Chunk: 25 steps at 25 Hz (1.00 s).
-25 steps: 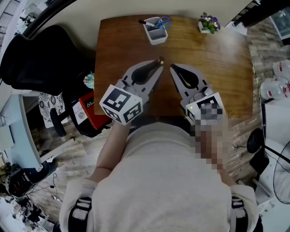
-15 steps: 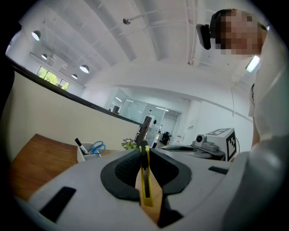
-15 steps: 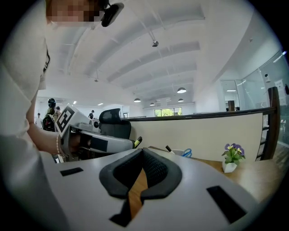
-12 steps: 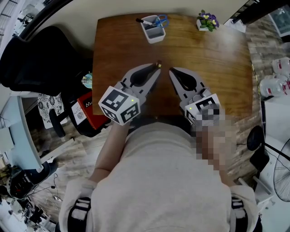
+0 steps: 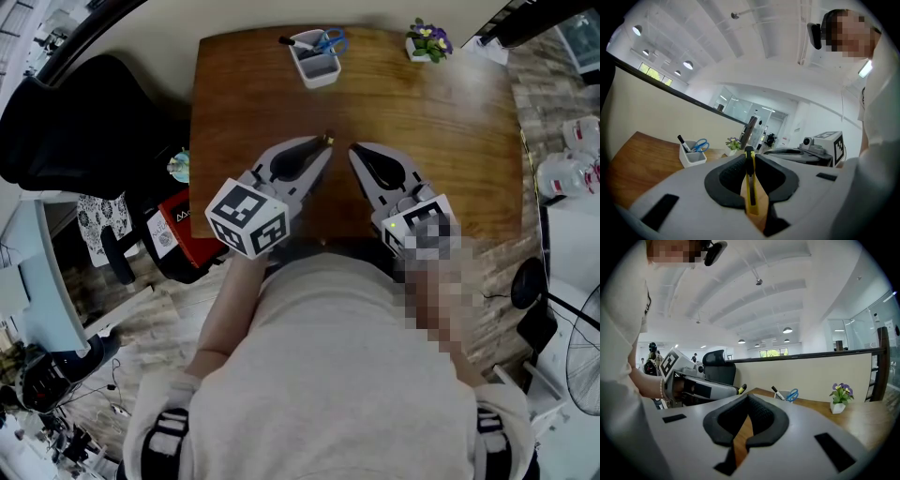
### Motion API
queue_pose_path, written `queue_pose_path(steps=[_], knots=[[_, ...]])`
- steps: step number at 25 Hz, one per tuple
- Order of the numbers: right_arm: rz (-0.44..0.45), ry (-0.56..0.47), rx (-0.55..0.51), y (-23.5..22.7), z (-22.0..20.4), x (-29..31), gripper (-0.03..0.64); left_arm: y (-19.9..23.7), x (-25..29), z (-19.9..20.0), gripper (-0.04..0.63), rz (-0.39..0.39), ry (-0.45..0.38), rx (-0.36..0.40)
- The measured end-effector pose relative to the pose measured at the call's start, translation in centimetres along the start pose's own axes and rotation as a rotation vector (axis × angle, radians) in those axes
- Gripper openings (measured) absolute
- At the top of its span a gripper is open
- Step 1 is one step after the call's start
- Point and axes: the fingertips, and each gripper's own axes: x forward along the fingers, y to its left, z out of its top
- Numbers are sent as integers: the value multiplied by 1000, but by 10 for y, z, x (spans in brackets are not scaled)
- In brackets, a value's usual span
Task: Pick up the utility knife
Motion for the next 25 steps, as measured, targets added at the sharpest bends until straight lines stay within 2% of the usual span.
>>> queue_pose_path(steps=[7,25], knots=[[-1,6,3,0,-3,0,12,-1,1,-2,74,5,15,37],[-22,20,3,-1,-7,1,12,0,-1,-5,74,5,17,37]])
